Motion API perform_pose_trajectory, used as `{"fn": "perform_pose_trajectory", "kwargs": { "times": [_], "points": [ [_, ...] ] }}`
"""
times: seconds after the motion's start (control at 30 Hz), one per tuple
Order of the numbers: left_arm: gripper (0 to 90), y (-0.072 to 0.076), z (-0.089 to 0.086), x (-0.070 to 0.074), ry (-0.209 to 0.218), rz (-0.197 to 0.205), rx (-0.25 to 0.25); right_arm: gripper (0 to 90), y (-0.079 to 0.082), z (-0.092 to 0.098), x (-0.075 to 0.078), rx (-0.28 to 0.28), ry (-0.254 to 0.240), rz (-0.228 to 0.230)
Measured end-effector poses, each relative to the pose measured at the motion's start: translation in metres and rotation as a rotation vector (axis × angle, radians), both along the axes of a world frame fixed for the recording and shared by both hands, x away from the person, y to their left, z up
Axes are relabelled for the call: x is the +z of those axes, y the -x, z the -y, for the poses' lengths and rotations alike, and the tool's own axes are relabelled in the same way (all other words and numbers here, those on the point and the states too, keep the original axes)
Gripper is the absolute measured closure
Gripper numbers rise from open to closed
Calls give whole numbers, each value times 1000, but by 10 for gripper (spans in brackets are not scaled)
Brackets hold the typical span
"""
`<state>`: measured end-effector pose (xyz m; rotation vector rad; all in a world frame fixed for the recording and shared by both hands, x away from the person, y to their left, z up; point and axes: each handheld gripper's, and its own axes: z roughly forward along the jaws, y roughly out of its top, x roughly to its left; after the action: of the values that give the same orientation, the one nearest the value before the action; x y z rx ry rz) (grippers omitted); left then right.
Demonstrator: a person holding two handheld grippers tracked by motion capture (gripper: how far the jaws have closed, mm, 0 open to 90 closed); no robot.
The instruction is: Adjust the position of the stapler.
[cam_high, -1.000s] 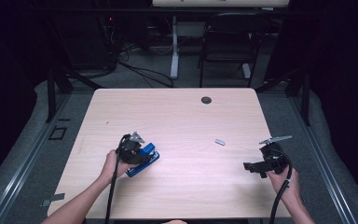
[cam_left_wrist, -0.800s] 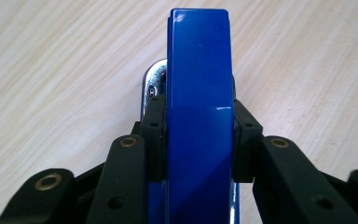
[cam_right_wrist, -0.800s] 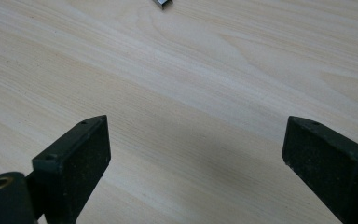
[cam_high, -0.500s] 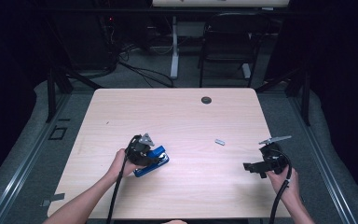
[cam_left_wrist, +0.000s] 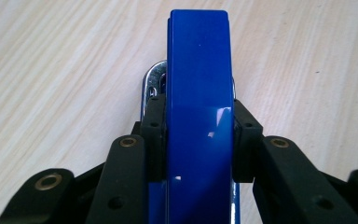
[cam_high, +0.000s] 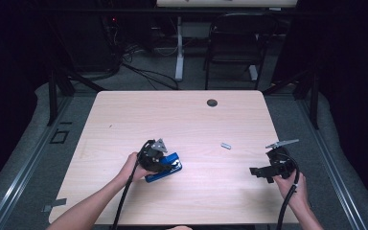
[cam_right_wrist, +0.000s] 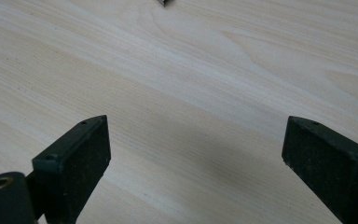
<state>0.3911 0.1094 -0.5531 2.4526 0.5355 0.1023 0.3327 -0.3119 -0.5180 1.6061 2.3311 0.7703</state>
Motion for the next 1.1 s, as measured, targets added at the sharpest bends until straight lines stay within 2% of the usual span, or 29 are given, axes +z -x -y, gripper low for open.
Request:
{"fn": "perform_pose_trajectory", "kwargs": {
  "times": [0.4, 0.77, 0.8, 0.93, 0.97, 1.1],
  "points": [
    [659, 0, 10, 0, 1, -5, -41, 73, 0, 0, 0, 8, 3, -12],
    [659, 3, 26, 0, 0, 0, -109, 73, 0, -1, -1, 11, 3, -21],
    [659, 3, 27, 0, 12, -9, -117, 73, 0, -1, -1, 13, 6, -19],
    [658, 2, 30, 0, 16, -15, -138, 73, -1, -2, -2, 15, -3, -26],
    [658, 3, 31, 0, 10, -7, -141, 73, -1, -2, -2, 16, -4, -26],
    [658, 4, 36, 0, 20, -17, -169, 73, -1, -2, -2, 14, 6, -29]
  ]
}}
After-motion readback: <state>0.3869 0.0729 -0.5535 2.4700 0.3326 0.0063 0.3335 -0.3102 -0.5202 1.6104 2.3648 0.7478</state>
